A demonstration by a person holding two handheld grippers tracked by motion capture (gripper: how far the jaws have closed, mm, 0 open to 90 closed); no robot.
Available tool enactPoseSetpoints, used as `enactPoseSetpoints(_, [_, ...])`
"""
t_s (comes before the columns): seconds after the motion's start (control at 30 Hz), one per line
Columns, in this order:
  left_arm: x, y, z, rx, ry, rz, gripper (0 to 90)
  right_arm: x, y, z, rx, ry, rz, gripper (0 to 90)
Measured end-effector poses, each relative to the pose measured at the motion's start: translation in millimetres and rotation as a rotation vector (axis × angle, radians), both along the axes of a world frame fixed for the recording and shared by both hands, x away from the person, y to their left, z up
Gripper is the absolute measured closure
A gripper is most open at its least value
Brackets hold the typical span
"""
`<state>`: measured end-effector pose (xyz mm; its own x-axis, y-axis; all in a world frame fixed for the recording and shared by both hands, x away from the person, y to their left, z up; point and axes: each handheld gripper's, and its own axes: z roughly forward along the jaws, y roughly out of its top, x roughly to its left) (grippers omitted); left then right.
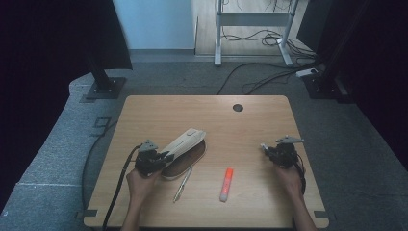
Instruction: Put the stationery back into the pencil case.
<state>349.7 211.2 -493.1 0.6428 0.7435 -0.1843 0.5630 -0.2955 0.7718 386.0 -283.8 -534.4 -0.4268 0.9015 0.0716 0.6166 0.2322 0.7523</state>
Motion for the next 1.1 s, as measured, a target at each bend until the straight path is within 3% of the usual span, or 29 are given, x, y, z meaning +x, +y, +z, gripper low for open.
enactPoseSetpoints(0.53, [-1.5,0.4,2.0,-0.006,-0.009,0.008,74.7,-4.0,33.7,18.8,0.027,-0.025,0.108,71.9])
enactPoseSetpoints(1.1, [-2.5,0.1,3.3,-0.024,-0.018,0.01,75.0,2.5,78.8,16.9,0.033,-0.018,0.211,71.9])
